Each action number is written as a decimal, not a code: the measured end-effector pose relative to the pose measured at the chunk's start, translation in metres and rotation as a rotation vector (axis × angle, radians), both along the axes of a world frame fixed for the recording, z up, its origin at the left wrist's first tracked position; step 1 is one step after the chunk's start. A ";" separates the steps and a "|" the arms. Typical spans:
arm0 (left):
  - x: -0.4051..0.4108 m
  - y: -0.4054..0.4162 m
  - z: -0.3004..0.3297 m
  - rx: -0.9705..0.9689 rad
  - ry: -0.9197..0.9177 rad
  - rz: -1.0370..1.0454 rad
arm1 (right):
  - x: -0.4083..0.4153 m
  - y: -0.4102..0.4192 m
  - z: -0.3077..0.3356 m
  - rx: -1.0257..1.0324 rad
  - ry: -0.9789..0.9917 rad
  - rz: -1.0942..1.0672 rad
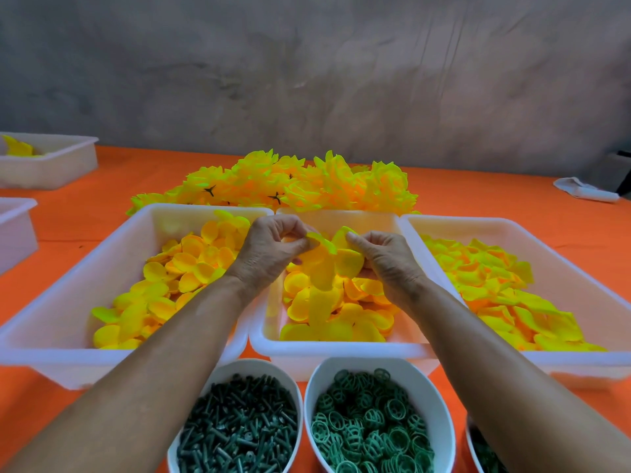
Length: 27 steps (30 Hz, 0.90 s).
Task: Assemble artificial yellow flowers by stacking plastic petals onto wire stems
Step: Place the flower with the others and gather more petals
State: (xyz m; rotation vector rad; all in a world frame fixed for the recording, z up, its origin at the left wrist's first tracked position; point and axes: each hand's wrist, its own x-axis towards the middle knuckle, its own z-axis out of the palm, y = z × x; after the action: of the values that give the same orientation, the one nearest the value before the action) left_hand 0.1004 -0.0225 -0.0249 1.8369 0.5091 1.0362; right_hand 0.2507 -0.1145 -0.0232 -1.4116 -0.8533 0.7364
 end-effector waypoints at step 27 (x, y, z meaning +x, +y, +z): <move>-0.003 0.011 0.002 -0.056 -0.230 0.308 | 0.000 0.001 -0.002 0.086 -0.111 0.044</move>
State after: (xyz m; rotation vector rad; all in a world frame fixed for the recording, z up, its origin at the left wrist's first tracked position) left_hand 0.0969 -0.0119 -0.0231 1.5950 0.6872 1.4055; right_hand 0.2507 -0.1134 -0.0256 -1.3701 -0.9943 0.6513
